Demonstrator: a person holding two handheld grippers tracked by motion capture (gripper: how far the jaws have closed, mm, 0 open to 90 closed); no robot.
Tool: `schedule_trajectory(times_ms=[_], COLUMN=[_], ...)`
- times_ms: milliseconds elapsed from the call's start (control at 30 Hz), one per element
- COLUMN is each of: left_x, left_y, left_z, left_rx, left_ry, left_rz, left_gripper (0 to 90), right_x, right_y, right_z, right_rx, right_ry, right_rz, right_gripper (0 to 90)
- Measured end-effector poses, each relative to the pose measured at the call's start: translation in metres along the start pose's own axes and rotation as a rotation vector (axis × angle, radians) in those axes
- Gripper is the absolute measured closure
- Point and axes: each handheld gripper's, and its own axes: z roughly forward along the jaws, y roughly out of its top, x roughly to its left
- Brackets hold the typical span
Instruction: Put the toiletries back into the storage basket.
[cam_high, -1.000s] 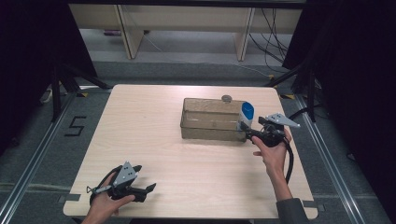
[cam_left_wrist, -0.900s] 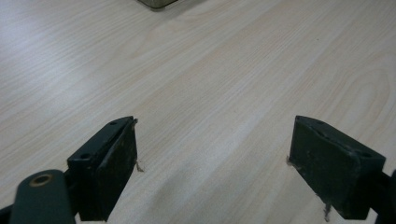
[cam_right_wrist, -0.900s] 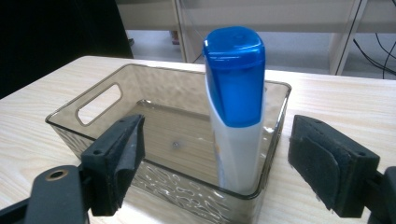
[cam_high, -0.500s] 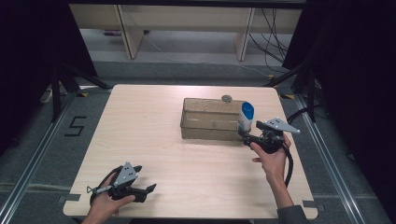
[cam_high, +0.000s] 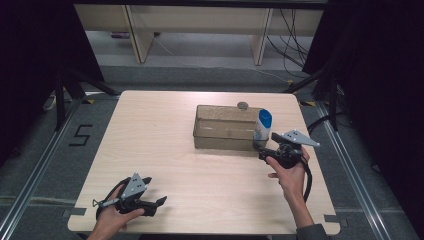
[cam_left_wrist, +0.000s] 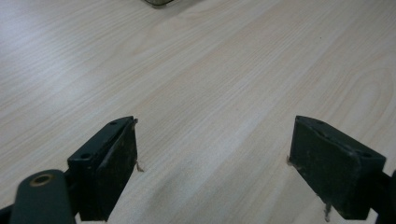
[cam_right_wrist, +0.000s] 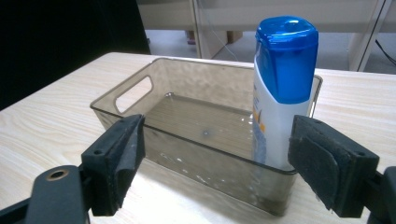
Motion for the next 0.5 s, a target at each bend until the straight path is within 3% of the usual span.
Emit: schedule_trajectory(times_ms=[100, 133, 167, 200, 267, 500], left_x=[-0.002, -0.002, -0.002, -0.001, -0.001, 0.000], left_y=[0.000, 0.000, 0.000, 0.000, 0.000, 0.000], left_z=[0.001, 0.001, 0.001, 0.000, 0.000, 0.000], left_rx=[-0.024, -0.024, -0.027, -0.013, -0.016, -0.010], left_ry=[-0.003, -0.003, -0.003, 0.001, 0.002, 0.003], left_rz=[-0.018, -0.018, -0.020, -0.002, -0.007, 0.001], left_gripper=[14.8, 14.8, 14.8, 14.9, 14.8, 14.8], right_x=[0.002, 0.004, 0.004, 0.004, 0.008, 0.014], right_y=[-0.002, -0.002, -0.003, -0.003, -0.005, -0.008], right_z=[-0.002, -0.004, -0.005, -0.005, -0.006, -0.008], right_rx=[-0.018, -0.008, -0.010, -0.006, -0.005, -0.004], right_ry=[0.005, 0.010, 0.009, 0.010, 0.025, 0.046], right_rz=[-0.004, 0.017, -0.002, -0.006, 0.021, -0.001], right_gripper=[20.0, 20.0, 20.0, 20.0, 20.1, 20.1])
